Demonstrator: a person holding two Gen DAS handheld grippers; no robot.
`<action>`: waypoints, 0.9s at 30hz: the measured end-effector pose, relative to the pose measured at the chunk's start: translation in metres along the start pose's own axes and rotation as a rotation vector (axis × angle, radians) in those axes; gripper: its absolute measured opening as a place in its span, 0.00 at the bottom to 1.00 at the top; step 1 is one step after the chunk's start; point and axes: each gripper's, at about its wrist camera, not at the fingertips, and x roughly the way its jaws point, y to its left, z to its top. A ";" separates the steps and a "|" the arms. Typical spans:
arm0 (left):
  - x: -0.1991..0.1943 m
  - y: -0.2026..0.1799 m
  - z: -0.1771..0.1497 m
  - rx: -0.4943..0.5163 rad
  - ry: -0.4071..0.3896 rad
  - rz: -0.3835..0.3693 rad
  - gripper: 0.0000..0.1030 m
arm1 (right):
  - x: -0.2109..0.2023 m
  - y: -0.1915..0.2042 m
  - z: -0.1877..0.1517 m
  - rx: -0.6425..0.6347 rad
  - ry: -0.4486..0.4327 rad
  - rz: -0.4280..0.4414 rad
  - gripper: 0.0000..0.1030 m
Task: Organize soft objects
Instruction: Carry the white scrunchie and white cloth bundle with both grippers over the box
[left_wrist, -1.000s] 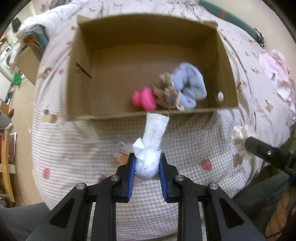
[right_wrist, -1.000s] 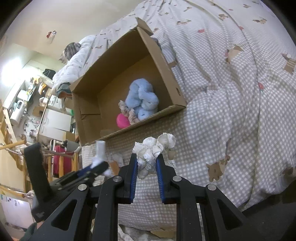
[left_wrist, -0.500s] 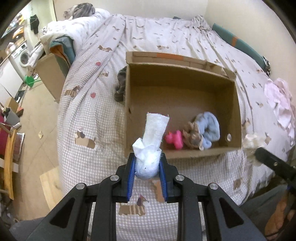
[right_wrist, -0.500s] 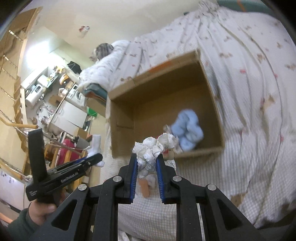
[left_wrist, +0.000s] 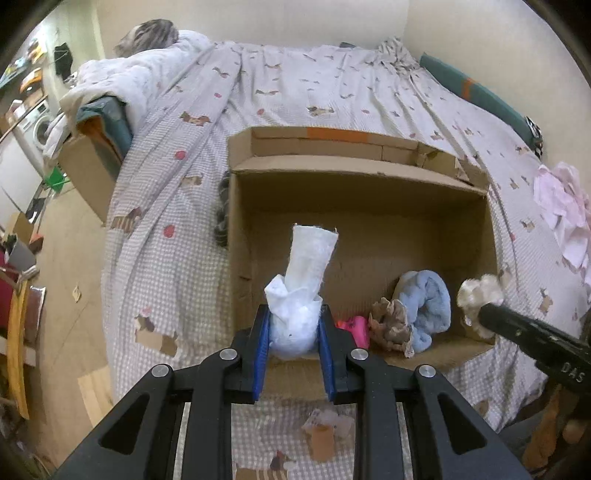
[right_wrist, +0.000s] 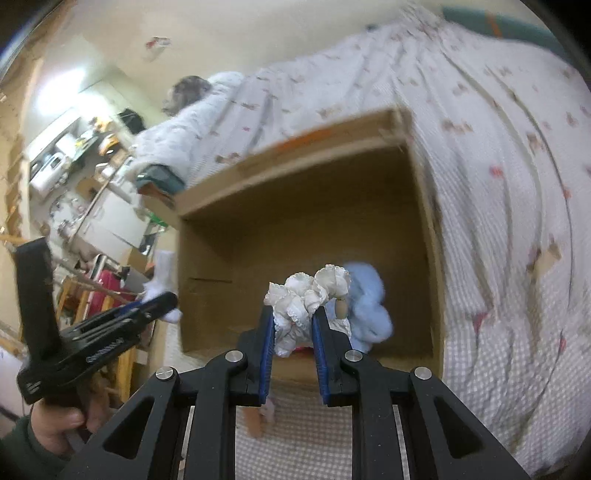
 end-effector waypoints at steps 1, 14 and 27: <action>0.005 -0.001 0.000 0.006 0.000 0.001 0.21 | 0.006 -0.006 0.000 0.031 0.019 0.006 0.21; 0.051 -0.003 -0.004 -0.031 0.027 -0.036 0.22 | 0.043 -0.009 0.000 -0.018 0.109 -0.061 0.21; 0.059 -0.013 -0.006 0.004 0.058 -0.047 0.22 | 0.061 0.000 0.005 -0.040 0.124 -0.097 0.21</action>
